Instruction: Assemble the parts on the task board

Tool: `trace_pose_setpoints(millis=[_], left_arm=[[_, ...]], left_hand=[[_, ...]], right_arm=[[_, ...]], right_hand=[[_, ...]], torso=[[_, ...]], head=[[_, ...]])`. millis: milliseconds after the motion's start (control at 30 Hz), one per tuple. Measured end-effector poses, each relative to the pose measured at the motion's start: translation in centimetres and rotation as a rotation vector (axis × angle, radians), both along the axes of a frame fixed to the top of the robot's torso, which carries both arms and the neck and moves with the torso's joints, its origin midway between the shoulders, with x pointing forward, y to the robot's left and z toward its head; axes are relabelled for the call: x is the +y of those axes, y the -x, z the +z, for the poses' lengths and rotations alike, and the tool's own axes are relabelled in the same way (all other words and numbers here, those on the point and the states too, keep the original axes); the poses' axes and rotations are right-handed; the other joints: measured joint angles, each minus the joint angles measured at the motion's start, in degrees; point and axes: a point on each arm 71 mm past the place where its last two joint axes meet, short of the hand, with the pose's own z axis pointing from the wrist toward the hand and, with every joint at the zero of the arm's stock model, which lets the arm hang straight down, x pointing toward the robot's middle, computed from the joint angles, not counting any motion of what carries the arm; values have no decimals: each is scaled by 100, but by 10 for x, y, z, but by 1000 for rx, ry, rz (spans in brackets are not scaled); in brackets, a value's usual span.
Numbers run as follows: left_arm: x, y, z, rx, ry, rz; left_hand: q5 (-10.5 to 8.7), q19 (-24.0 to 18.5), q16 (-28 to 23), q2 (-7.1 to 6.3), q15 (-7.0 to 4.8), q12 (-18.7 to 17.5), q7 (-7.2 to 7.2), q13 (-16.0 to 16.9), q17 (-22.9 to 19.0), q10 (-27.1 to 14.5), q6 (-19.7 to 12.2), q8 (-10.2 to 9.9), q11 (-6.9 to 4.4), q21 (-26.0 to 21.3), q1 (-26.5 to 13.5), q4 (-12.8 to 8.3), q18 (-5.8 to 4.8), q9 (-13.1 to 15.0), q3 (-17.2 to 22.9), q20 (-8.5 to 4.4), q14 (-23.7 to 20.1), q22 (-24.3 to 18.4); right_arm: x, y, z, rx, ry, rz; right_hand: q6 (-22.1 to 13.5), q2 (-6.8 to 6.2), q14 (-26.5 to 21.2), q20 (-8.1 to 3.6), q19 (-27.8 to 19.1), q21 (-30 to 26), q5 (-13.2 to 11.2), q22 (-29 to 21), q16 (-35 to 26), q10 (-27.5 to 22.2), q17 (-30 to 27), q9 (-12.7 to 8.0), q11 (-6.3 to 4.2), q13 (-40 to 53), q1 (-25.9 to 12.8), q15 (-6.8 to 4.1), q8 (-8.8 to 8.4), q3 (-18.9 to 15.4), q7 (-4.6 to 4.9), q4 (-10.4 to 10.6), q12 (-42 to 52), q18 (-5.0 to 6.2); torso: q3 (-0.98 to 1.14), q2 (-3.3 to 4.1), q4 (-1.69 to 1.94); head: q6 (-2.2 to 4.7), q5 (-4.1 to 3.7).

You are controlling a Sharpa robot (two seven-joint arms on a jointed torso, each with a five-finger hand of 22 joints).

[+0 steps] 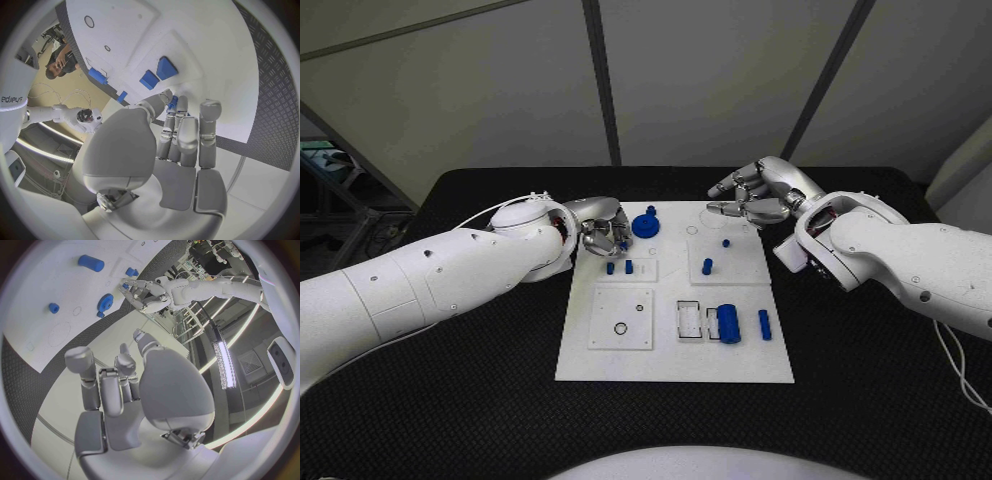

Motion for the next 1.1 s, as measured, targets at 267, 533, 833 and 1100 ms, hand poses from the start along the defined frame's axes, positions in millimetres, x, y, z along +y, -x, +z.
trace_pose_setpoints(millis=[267, 533, 833, 1100], left_arm=[[0, 0, -1, 5, -3, -1], [1, 0, -2, 5, -4, 0], [4, 0, -1, 5, -5, 6], [17, 2, 2, -16, 7, 25]], left_hand=[[0, -96, -77, -118, 55, -189, 60, -38, -244, -203, -208, -210, 98, -106, -118, 6, -1, -15, -105, 53, -97, -65], [3, -148, -96, -140, 106, -360, 100, -52, -349, -416, -285, -314, 168, -235, -140, -1, -1, -15, -189, 105, -148, -129], [3, -168, -106, -140, 128, -436, 120, -52, -435, -504, -351, -409, 190, -303, -140, -26, -1, -15, -247, 125, -170, -156], [3, -208, -105, -140, 147, -498, 140, -52, -482, -620, -409, -452, 213, -392, -140, -41, -2, -12, -294, 166, -189, -209]], right_arm=[[0, 0, 0, 0, 0, -1], [-1, 0, 0, 0, 1, -1], [-2, 0, 0, 1, 3, -4], [-8, -2, -2, -14, 63, -12]], right_hand=[[0, 0, 0, 0, 0, -21, 0, -4, 0, 0, 0, 0, 0, 0, 0, 0, 0, 0, 0, 0, 0, 0], [0, 0, 0, 0, 0, -40, 0, -20, 0, 0, 0, 0, 0, -10, 0, 0, 0, 0, 0, 0, 0, 0], [-8, 0, 0, -13, -139, -190, 0, -226, -85, -550, -1, -2, -1, -760, 0, 0, 0, 27, -8, 27, -722, 0], [-92, -142, -4, 33, -207, -459, -155, -551, -501, -1281, 4, -16, 105, -3385, 234, 25, 38, 500, 54, 106, -3639, 92]], torso=[[1, 0, 0], [1, -1, 1], [-1, -1, 4], [-7, -4, 5]], head=[[-5, -5], [-5, -7], [1, -1], [23, 8]])
